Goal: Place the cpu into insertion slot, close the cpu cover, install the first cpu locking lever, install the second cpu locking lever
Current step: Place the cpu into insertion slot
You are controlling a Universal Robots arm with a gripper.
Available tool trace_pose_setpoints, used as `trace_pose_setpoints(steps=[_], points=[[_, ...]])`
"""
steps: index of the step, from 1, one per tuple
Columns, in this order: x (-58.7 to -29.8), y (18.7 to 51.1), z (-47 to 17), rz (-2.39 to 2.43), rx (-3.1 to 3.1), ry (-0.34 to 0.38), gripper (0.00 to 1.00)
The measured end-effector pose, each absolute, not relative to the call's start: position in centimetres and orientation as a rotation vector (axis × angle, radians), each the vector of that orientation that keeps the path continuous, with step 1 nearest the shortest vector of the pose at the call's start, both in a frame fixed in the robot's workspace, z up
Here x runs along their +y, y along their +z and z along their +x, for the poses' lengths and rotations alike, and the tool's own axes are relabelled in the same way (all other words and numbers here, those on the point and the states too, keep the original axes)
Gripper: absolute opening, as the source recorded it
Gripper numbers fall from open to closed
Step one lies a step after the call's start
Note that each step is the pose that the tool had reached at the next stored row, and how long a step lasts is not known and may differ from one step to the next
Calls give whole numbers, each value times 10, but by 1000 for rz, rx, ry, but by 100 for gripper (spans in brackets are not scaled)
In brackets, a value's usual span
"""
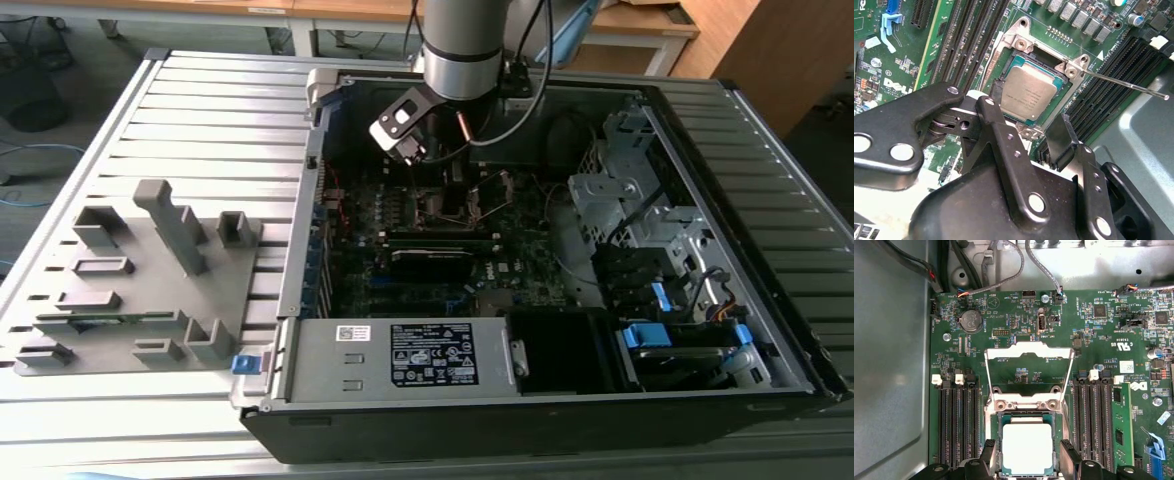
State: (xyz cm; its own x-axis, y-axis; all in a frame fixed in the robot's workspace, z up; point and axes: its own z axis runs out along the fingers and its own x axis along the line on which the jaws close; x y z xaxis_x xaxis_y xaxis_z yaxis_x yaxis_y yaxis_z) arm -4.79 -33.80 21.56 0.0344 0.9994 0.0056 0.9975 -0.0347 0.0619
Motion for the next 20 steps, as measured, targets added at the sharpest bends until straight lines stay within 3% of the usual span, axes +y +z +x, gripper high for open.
trace_pose_setpoints(steps=[4, 11, 12, 14, 17, 20], points=[[-338, 216, -48, 2230, 2154, 73, 60], [-338, 216, -48, 2230, 2154, 73, 30], [-338, 216, -48, 2230, 2154, 73, 30], [-338, 216, -48, 2230, 2154, 73, 18], [-338, 216, -48, 2230, 2154, 73, 11], [-338, 216, -48, 2230, 2154, 73, 11]])
